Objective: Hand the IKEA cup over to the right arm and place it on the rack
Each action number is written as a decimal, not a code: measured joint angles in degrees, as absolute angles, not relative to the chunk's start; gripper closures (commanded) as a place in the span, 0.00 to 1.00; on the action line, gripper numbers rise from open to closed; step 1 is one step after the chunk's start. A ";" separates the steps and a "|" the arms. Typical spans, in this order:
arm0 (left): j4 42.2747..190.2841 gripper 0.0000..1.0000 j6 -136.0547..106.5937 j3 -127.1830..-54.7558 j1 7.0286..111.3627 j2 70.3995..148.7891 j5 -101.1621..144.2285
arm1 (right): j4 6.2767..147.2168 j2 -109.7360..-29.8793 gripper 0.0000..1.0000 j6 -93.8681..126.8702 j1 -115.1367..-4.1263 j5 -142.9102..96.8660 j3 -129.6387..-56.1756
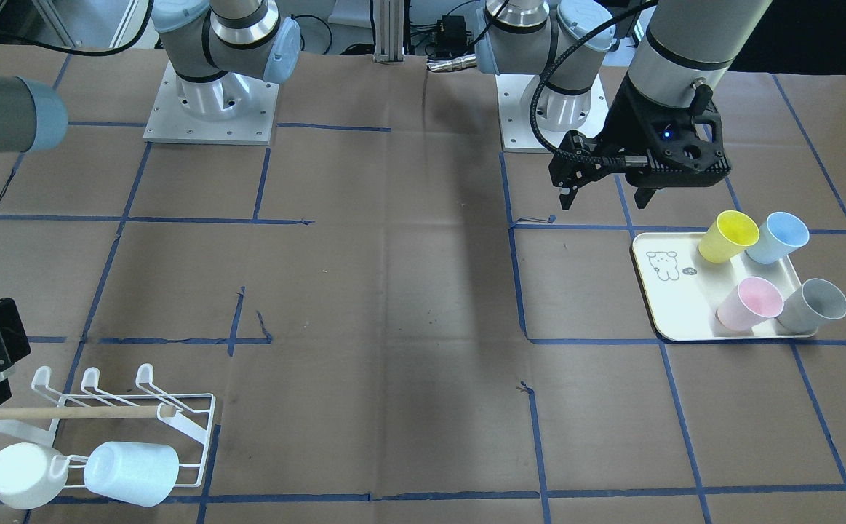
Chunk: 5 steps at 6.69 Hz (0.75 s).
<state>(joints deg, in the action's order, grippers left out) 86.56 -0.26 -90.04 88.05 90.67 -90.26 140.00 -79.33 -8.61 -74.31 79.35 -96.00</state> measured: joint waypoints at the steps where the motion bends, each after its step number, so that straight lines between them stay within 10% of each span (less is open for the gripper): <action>1: 86.57 0.00 -0.34 -89.62 88.01 91.28 -90.24 | 130.03 -80.71 0.00 -8.36 -75.72 81.72 -93.53; 5: 86.64 0.00 -0.42 -89.44 88.05 91.60 -90.26 | 96.64 -91.95 0.00 -2.65 -82.97 86.48 -90.84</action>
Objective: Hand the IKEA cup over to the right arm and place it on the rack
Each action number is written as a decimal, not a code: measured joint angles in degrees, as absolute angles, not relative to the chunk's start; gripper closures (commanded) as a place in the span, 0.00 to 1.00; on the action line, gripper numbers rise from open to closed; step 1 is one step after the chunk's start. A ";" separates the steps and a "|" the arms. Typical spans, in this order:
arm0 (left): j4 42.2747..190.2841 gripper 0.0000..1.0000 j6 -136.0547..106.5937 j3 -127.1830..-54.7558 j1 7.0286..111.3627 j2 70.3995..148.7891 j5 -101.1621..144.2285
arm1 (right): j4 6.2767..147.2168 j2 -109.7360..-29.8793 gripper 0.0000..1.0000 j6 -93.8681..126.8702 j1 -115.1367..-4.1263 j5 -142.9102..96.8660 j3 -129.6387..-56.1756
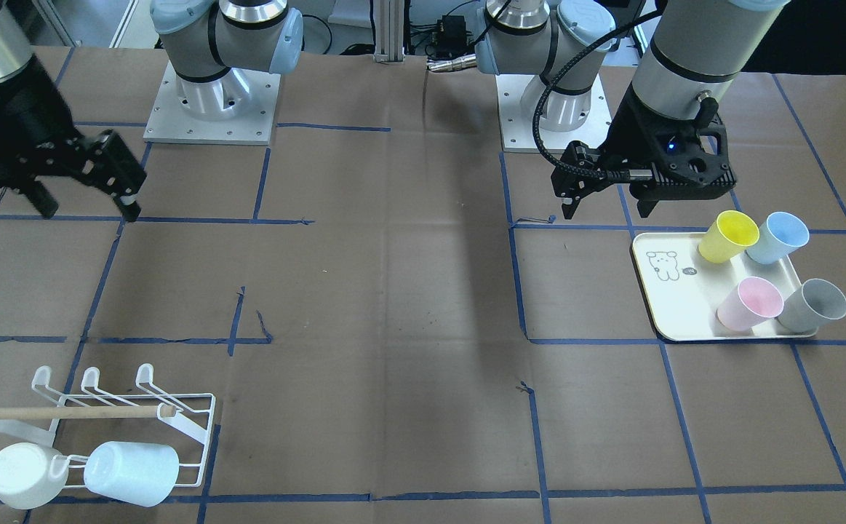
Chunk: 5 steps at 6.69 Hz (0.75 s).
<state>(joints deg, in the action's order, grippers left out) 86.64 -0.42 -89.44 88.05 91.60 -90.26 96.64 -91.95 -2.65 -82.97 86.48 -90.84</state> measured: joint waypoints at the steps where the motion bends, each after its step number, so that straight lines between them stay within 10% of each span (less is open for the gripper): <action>1: 86.60 0.00 -0.38 -89.54 88.06 91.54 -90.26 | 93.71 -94.03 0.00 -1.81 -86.44 87.92 -91.43; 5: 86.57 0.00 -0.35 -89.77 88.06 91.21 -90.26 | 92.06 -95.13 0.00 -1.30 -90.57 89.92 -93.36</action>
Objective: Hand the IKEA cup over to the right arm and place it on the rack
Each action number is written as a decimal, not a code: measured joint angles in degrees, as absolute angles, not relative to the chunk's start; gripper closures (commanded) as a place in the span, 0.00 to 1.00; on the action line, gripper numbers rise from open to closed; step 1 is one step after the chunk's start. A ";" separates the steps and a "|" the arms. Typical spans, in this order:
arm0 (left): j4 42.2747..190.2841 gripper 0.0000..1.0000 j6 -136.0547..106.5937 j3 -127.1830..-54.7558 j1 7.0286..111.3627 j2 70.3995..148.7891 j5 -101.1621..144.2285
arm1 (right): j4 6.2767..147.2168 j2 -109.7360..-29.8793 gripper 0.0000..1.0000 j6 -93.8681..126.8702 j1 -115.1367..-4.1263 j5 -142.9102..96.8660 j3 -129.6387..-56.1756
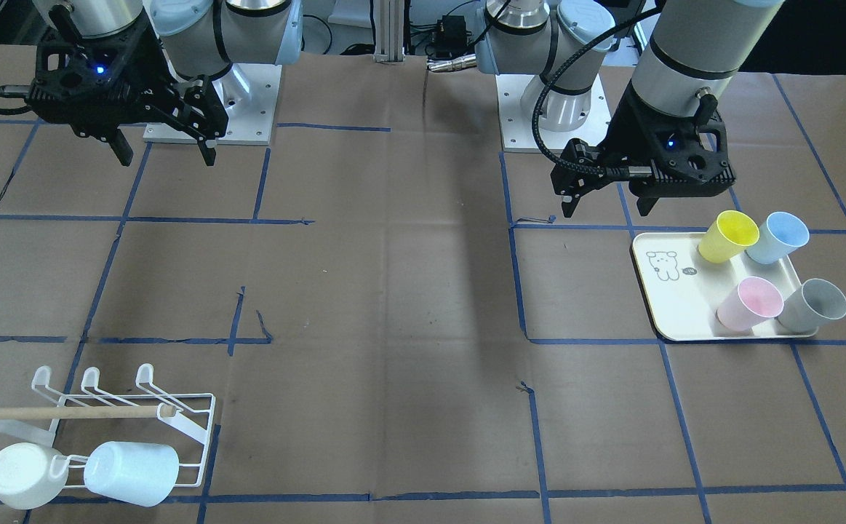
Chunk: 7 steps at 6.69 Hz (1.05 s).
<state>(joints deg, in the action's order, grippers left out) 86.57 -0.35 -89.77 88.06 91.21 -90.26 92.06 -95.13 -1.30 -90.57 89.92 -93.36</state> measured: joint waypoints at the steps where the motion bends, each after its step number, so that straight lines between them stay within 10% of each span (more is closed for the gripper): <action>1: 86.57 0.00 -0.35 -89.86 88.07 91.14 -90.26 | 92.11 -95.13 0.00 -0.82 -90.80 89.97 -93.82; 7: 86.57 0.00 -0.41 -90.07 88.07 91.02 -90.20 | 92.72 -95.18 0.00 0.96 -92.25 90.09 -94.89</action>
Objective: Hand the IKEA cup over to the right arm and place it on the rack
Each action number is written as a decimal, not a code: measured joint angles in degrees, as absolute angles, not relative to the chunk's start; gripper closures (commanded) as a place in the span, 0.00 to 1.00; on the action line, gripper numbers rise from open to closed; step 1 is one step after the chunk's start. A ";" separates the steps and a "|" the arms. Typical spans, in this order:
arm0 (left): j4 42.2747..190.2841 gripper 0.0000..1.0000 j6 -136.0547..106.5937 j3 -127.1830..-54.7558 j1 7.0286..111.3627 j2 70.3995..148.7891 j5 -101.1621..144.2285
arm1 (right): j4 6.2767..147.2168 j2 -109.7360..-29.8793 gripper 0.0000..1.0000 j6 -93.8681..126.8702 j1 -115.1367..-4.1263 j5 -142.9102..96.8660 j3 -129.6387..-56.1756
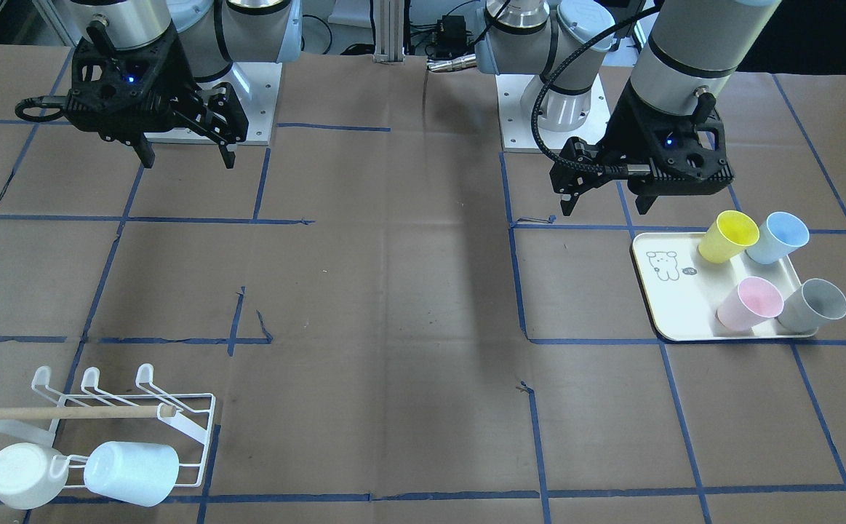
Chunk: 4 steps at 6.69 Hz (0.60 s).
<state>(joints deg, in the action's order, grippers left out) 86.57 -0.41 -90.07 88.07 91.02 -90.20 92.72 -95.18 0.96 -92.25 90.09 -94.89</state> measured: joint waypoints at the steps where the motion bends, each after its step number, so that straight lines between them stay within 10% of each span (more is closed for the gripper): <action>1: 86.57 0.00 -0.41 -90.06 88.07 91.02 -90.21 | 92.59 -95.20 0.00 0.97 -92.27 90.09 -94.91; 4: 86.57 0.00 -0.36 -90.14 88.07 90.88 -90.20 | 92.97 -95.19 0.00 0.97 -92.28 90.15 -94.82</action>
<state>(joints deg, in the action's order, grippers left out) 86.57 -0.36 -90.14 88.07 90.88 -90.20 92.97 -95.19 0.97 -92.28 90.15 -94.82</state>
